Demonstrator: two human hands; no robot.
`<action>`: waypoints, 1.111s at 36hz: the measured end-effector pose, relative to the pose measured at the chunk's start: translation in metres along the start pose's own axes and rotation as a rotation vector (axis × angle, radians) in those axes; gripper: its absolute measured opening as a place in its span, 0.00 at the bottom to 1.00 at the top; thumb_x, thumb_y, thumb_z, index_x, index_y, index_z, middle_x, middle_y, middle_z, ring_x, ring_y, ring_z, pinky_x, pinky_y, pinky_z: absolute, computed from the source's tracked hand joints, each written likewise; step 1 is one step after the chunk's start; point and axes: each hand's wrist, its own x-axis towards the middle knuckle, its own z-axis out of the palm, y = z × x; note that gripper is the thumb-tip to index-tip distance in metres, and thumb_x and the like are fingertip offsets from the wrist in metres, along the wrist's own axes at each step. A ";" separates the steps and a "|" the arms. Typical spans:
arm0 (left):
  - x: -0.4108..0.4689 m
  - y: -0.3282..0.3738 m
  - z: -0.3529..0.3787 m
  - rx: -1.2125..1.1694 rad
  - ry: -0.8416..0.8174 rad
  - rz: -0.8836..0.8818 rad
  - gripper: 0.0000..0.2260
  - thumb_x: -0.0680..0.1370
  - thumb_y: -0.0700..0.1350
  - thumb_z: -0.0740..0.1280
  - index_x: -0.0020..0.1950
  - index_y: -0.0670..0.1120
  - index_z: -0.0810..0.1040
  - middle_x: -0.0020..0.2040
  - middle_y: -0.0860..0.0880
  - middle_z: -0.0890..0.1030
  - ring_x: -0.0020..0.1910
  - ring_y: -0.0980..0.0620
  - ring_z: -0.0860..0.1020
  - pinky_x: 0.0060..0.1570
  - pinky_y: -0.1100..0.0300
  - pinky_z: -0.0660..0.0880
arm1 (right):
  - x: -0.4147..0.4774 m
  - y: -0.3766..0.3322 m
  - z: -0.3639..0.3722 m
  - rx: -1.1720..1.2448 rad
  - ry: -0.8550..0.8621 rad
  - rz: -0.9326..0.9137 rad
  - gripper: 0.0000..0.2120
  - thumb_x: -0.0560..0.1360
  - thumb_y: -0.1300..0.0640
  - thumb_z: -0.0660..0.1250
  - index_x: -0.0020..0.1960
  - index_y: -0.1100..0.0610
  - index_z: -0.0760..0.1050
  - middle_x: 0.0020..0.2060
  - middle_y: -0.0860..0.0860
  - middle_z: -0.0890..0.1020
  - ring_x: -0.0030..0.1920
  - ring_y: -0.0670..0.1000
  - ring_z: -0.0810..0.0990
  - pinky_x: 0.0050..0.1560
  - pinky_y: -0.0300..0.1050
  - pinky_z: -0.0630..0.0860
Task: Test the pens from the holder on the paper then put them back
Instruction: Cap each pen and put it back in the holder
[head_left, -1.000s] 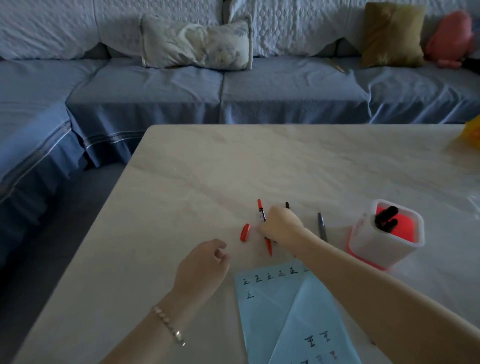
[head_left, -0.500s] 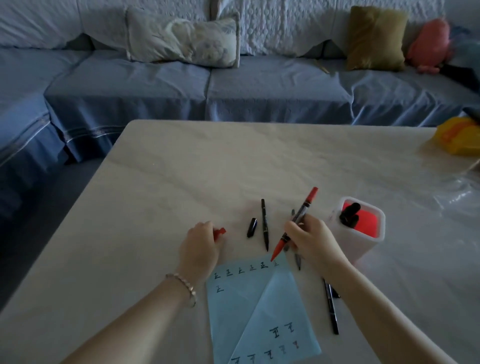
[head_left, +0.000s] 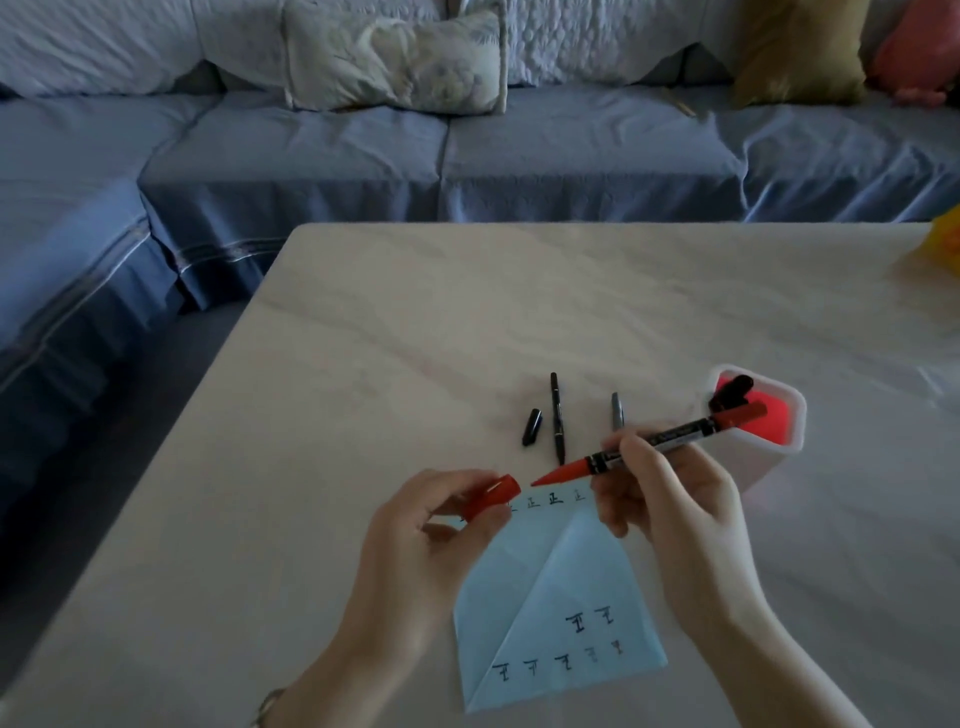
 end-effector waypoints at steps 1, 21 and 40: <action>0.000 0.000 0.001 -0.006 -0.001 -0.003 0.12 0.69 0.38 0.73 0.42 0.57 0.81 0.42 0.58 0.83 0.42 0.60 0.81 0.40 0.65 0.77 | -0.001 0.001 0.000 -0.003 0.000 -0.002 0.09 0.76 0.65 0.60 0.39 0.62 0.75 0.24 0.54 0.78 0.22 0.48 0.72 0.23 0.37 0.69; -0.009 0.009 0.006 0.067 -0.108 0.128 0.11 0.73 0.45 0.69 0.41 0.63 0.79 0.42 0.58 0.81 0.34 0.61 0.78 0.34 0.74 0.72 | -0.010 0.008 0.000 0.030 -0.223 0.058 0.08 0.67 0.58 0.65 0.38 0.63 0.78 0.26 0.55 0.80 0.23 0.47 0.71 0.24 0.34 0.68; -0.010 -0.002 0.018 0.294 0.051 0.398 0.08 0.73 0.50 0.66 0.52 0.55 0.77 0.40 0.59 0.81 0.37 0.63 0.78 0.37 0.72 0.73 | -0.013 0.022 0.008 -0.008 -0.091 0.162 0.12 0.77 0.60 0.61 0.37 0.64 0.75 0.23 0.49 0.76 0.24 0.44 0.69 0.26 0.32 0.67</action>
